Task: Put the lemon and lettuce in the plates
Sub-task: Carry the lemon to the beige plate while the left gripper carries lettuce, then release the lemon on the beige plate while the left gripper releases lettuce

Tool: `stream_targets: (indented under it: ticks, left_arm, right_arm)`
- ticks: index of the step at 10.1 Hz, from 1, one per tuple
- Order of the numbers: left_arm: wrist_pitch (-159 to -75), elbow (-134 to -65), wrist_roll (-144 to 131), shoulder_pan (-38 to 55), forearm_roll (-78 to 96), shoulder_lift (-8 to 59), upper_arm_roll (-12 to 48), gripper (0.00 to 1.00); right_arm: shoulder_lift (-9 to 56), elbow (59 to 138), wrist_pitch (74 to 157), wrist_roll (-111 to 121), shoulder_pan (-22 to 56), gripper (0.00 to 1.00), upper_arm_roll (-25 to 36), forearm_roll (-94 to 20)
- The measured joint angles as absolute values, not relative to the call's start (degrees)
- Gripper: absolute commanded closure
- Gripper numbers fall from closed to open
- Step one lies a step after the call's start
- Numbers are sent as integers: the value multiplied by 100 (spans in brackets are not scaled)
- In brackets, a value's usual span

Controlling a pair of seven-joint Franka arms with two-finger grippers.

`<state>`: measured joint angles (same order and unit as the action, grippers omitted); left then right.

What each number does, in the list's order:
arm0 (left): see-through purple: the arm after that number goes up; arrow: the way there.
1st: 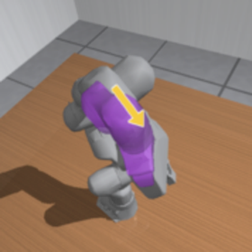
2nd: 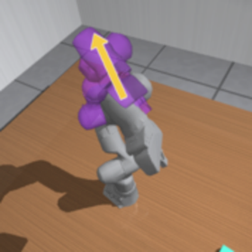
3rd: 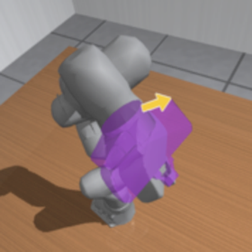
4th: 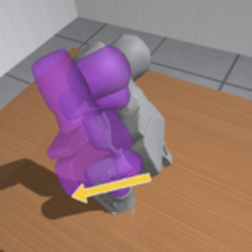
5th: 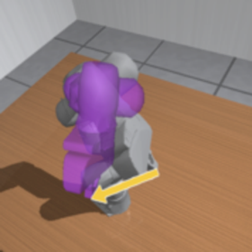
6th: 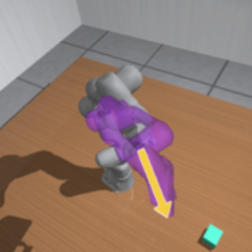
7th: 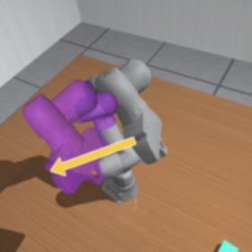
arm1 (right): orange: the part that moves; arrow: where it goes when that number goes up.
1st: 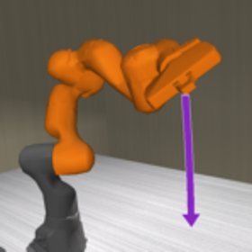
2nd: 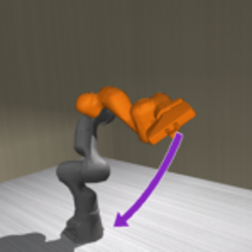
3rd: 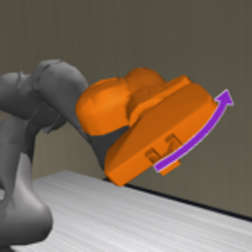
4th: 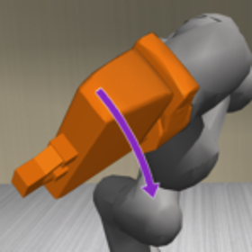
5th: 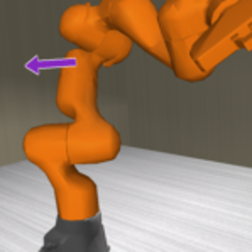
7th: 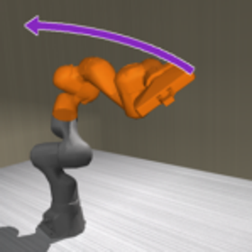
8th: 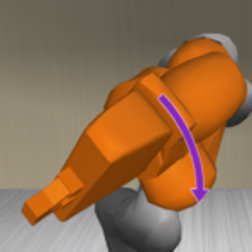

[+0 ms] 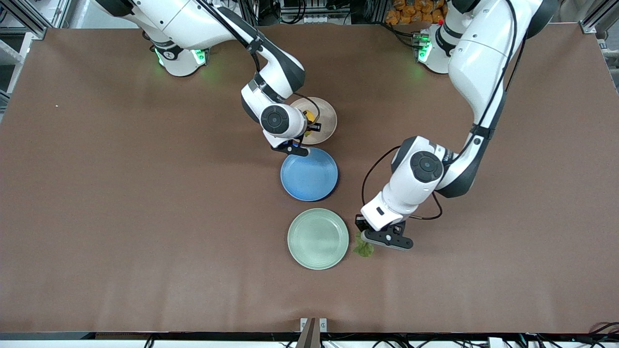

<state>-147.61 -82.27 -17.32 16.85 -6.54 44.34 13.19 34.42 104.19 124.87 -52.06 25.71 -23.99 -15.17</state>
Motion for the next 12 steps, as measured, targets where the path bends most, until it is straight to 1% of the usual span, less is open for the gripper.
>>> stream_targets:
  ticks: [3,5,7,10,11,12]
  left_arm:
    - [-15483,-8226,-1816,1884,-654,4684,1313,100]
    - [-15945,-8226,-1832,1987,-654,4863,1308,100]
    - [-16170,-8140,-1832,2061,-654,5036,1302,100]
    - [-16232,-7930,-1842,2389,-654,5295,1172,100]
    - [-16254,-7918,-1867,2450,-654,5347,1150,1]
    - [-16267,-7914,-1986,2484,-654,5376,1144,0]
  right_arm:
    - [3430,10385,12465,-5568,2568,0,-2401,-1518]
    - [3225,10282,12082,-5592,2447,0,-2401,-1502]
    - [2727,10116,11363,-5450,2045,0,-2403,-1436]
    - [2006,9459,9881,-4849,1327,0,-2393,-1410]
    - [1763,9344,9643,-4685,1052,0,-2386,-1402]
    - [1527,9281,9537,-4533,806,0,-2378,-1378]
